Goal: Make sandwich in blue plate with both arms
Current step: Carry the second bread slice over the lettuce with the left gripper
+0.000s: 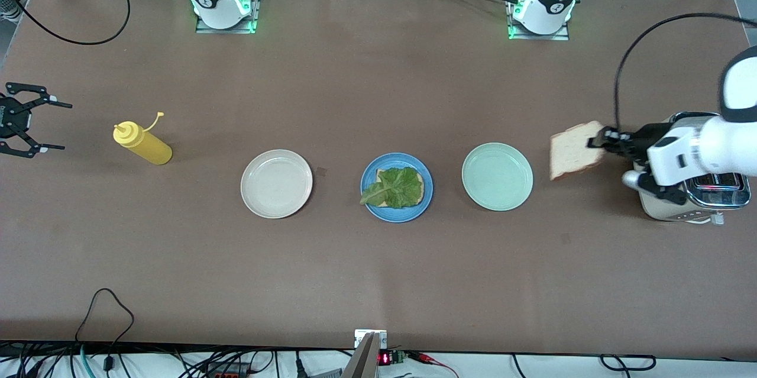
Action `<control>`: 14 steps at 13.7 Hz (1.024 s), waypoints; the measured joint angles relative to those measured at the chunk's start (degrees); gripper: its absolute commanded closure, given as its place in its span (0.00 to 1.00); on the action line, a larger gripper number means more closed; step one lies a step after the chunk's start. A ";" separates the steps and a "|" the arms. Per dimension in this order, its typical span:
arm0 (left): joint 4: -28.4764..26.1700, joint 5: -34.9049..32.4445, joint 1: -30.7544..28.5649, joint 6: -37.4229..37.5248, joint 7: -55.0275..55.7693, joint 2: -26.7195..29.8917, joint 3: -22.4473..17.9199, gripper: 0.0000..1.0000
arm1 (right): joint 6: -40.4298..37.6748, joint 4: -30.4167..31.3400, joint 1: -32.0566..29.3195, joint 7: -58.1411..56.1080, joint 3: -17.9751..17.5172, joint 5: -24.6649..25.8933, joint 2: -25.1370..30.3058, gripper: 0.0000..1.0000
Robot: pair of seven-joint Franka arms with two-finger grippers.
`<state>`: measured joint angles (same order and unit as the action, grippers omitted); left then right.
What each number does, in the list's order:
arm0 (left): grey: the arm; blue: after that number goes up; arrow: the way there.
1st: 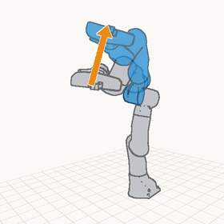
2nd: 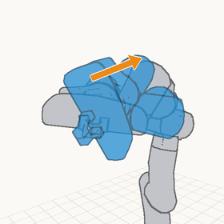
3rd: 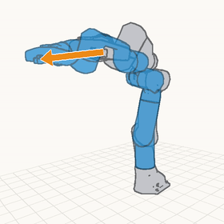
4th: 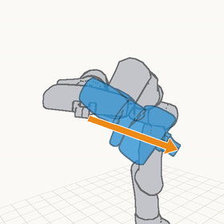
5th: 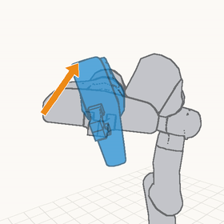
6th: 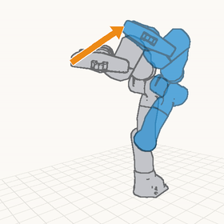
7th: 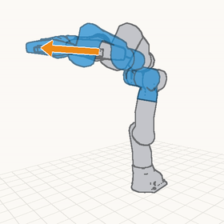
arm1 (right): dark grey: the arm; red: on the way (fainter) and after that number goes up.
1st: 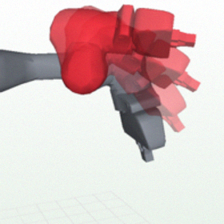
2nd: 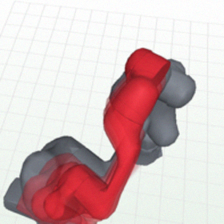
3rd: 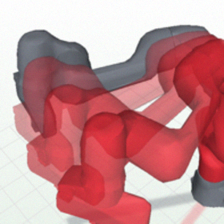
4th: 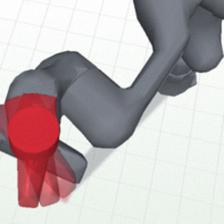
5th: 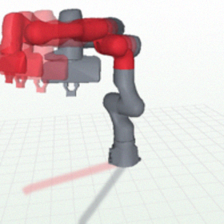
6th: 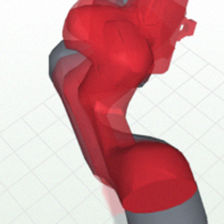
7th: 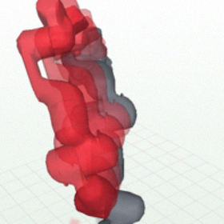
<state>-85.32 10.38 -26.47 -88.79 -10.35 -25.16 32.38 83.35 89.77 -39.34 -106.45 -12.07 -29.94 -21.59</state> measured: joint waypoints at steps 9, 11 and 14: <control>-5.96 14.99 12.22 -17.44 9.81 -6.14 0.18 1.00 | -0.75 -1.31 28.65 58.88 1.95 18.24 20.36 0.00; -5.94 15.54 13.53 -20.11 9.74 -8.28 0.22 0.99 | -0.76 -1.20 37.16 71.95 5.85 25.07 22.27 0.00; -5.92 15.65 18.44 -25.38 9.83 -9.89 0.34 0.99 | -0.74 -0.67 40.37 85.94 7.73 27.71 22.10 0.00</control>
<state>-91.24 26.02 -8.03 -114.17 -0.52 -35.05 32.72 82.61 89.10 1.02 -20.51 -4.34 -2.23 0.51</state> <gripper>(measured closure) 0.903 0.000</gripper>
